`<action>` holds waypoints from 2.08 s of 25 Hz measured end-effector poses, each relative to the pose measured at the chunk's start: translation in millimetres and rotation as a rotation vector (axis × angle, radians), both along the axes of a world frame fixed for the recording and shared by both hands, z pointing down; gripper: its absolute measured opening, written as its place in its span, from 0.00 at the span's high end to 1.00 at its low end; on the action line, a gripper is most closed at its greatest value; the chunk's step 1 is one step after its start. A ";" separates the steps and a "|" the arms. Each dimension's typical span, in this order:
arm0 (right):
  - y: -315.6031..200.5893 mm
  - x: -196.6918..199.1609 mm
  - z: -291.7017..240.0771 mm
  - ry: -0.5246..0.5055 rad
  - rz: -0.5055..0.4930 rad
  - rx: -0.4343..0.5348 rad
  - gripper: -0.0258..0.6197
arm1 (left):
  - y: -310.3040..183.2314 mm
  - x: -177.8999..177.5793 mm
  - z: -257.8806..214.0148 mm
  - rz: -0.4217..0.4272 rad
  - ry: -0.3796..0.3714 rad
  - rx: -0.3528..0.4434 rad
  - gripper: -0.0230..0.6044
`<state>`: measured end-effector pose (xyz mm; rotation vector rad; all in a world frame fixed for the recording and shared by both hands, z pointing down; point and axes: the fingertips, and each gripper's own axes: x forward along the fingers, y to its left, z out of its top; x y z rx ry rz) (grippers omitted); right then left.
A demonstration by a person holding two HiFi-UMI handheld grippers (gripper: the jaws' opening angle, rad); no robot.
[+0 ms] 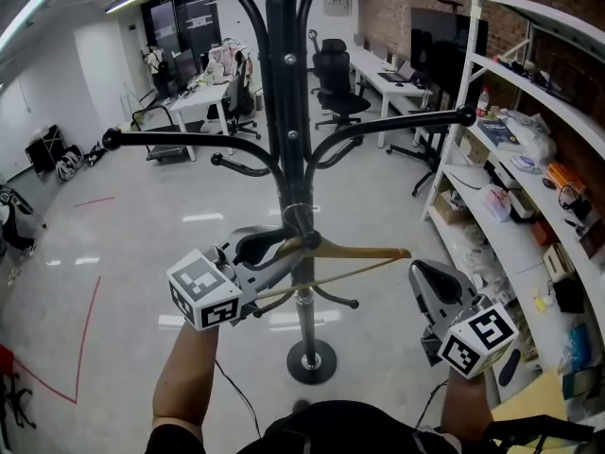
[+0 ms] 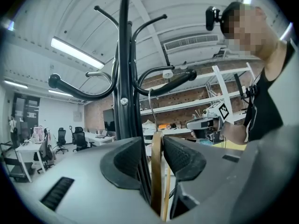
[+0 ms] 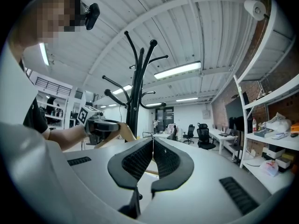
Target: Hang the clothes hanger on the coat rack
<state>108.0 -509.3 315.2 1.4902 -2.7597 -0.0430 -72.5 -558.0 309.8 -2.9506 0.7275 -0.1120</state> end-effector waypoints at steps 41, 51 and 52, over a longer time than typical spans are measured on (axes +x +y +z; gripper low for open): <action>84.8 15.4 34.5 -0.063 -0.187 -0.046 0.95 | 177.6 -77.8 -11.3 -0.483 0.235 0.044 0.96; 148.3 -29.2 23.4 -0.021 -0.225 -0.035 0.95 | 266.2 -65.5 24.5 -0.433 0.314 -0.092 0.96; 157.3 -34.3 24.0 -0.020 -0.218 -0.039 0.95 | 275.0 -68.3 27.8 -0.428 0.303 -0.090 0.96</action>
